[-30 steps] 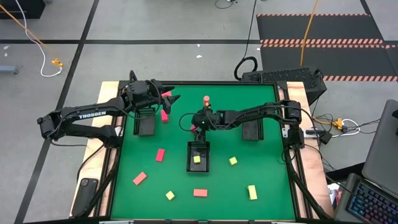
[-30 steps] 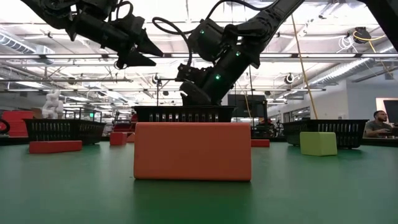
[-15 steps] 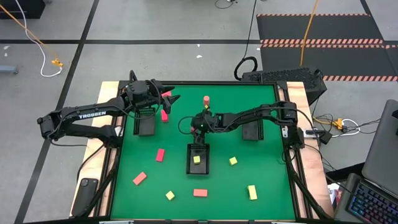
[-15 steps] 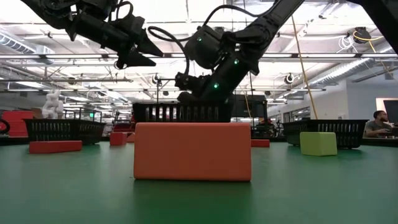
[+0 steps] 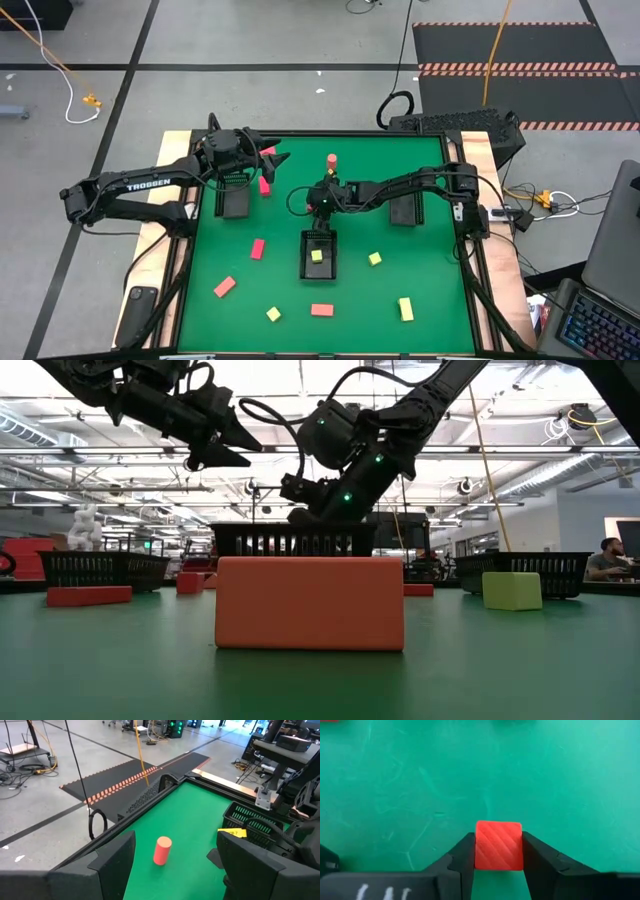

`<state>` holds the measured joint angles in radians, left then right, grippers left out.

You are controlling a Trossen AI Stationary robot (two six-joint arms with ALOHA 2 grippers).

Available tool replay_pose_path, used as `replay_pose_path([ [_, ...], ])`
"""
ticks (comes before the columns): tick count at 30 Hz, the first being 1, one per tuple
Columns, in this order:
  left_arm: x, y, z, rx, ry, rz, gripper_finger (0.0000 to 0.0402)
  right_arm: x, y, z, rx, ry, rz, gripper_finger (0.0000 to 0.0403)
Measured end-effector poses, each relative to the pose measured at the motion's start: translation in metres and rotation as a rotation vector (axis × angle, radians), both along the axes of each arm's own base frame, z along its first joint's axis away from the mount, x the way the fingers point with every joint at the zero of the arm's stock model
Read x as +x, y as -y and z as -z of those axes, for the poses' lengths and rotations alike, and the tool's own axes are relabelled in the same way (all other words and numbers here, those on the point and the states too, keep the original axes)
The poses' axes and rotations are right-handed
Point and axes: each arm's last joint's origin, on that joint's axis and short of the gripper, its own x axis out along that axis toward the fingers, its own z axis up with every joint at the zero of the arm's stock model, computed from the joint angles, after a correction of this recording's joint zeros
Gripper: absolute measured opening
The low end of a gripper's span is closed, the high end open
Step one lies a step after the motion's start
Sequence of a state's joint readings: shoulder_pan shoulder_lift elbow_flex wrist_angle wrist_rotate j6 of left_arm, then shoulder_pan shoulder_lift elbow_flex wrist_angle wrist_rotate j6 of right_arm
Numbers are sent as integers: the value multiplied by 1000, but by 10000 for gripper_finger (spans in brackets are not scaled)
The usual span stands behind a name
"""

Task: Sort & place blocks by color
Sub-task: Put the red block into the top right black basket

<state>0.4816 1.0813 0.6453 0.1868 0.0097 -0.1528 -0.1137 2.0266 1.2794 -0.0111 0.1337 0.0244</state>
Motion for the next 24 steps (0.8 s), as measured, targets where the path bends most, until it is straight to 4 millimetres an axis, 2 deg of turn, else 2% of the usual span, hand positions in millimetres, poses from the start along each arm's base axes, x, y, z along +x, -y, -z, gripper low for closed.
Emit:
replay_pose_path([
  [3,0,0,0,-2,-4,0,282,-2,3,0,-16,-24,-13,118],
  [6,0,0,1,-4,-8,0,282,-9,6,-9,-43,-70,-19,118],
  [8,0,0,2,-11,-20,0,282,-18,8,-24,-82,-104,-4,118],
  [10,-1,0,3,-17,-29,0,282,-29,7,-48,-126,-112,16,118],
  [14,-1,1,3,-27,-26,-2,282,-63,4,-92,-130,-175,60,118],
  [18,1,4,3,-31,-23,11,282,-107,0,-114,-95,-253,155,118],
  [20,2,6,3,-28,-16,21,282,-130,-1,-114,-67,-283,208,118],
  [24,4,9,0,-17,7,28,282,-174,-3,-99,-10,-291,306,118],
])
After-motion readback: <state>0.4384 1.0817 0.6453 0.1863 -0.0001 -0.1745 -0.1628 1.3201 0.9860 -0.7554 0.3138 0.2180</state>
